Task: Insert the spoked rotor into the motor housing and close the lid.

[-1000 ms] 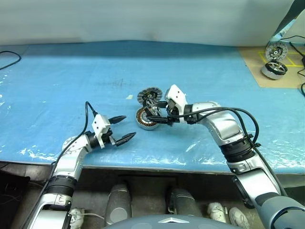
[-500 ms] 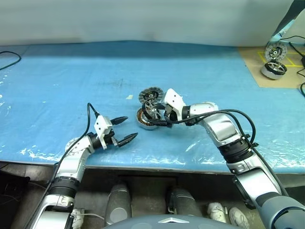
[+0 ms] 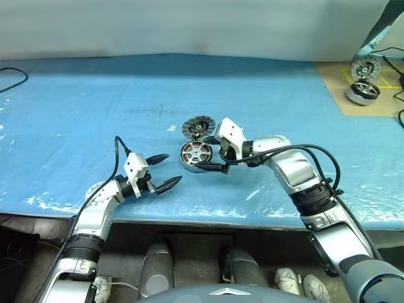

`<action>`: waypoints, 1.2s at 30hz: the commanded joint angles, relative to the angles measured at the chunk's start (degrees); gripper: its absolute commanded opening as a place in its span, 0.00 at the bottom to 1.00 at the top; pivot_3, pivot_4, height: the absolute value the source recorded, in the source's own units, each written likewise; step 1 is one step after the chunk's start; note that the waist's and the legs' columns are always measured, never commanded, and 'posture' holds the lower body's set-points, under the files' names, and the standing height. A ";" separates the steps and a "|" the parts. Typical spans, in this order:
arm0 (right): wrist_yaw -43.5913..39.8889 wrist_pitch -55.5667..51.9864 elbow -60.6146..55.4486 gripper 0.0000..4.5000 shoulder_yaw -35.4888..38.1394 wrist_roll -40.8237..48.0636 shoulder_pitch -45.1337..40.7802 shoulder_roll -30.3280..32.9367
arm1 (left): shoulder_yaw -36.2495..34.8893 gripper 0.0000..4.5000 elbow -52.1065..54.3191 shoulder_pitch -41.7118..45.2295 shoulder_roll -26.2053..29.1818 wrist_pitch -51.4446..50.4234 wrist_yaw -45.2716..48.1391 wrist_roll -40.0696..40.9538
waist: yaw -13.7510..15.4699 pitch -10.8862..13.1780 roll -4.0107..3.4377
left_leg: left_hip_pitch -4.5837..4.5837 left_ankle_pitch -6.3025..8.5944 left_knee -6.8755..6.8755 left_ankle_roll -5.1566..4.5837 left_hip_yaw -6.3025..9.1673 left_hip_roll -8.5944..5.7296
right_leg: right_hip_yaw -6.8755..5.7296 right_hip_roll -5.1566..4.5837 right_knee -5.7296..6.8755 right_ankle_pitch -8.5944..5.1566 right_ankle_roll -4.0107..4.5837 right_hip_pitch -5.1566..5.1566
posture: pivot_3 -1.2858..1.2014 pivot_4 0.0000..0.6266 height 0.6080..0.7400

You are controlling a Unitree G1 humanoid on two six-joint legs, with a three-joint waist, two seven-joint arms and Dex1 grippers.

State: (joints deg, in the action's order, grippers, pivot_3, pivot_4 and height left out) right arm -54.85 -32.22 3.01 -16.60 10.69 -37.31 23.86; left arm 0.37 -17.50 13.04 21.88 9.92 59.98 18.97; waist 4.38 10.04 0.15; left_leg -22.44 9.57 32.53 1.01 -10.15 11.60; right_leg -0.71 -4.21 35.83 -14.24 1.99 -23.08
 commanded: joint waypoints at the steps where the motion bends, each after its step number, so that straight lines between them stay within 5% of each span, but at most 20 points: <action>1: 2.91 -0.87 0.15 0.91 4.91 2.80 -1.47 -2.11 | -0.59 1.00 2.02 0.26 0.03 -0.03 -0.04 0.89 | -0.04 0.00 0.00 | 0.00 0.00 0.00 0.00 0.00 0.00 | 0.00 0.00 0.01 0.00 0.00 0.00 | 0.52 0.24 1.00; 12: 6.70 -1.98 6.56 0.07 3.96 1.39 -0.40 -7.72 | -1.02 1.00 2.47 0.82 -0.29 -0.79 -0.83 1.01 | -0.23 0.00 0.00 | -0.02 0.00 -0.02 0.00 0.00 0.01 | -0.01 0.00 -0.01 0.00 0.01 -0.02 | 0.52 0.24 1.00; 25: 8.90 2.39 18.03 0.07 -2.14 -5.99 1.58 -7.90 | -0.63 1.00 2.76 0.35 -0.47 -0.67 -1.62 0.63 | -0.43 -0.08 -0.02 | 0.54 0.01 -0.11 0.02 0.00 0.01 | 0.03 0.00 0.00 -0.02 0.02 0.44 | 0.52 0.24 1.00; 31: 4.03 2.13 10.35 0.07 1.61 -0.04 2.65 -6.96 | -1.09 1.00 2.24 0.75 -0.22 -0.58 -1.50 0.82 | -0.25 -0.07 -0.02 | 1.10 0.07 -0.24 -0.07 0.02 -0.04 | 0.12 -0.06 -0.15 -0.04 -0.01 0.97 | 0.52 0.24 1.00; 36: 0.09 -4.14 2.08 0.07 7.15 8.46 2.10 -5.78 | -3.26 1.00 1.39 2.71 0.40 -2.19 -2.80 1.97 | -0.24 -0.07 -0.01 | 0.33 0.00 -0.25 0.00 0.01 -0.03 | 0.10 -0.01 -0.15 -0.02 -0.01 0.23 | 0.52 0.24 1.00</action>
State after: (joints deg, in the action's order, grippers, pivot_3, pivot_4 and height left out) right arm -53.58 -34.67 9.80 -12.37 15.21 -34.45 17.80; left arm -0.90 -17.18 14.57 21.55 8.09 57.75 19.31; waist 4.13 9.97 0.14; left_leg -22.31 9.56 32.30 1.00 -10.15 11.56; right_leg -0.62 -4.20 35.74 -14.24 1.97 -23.04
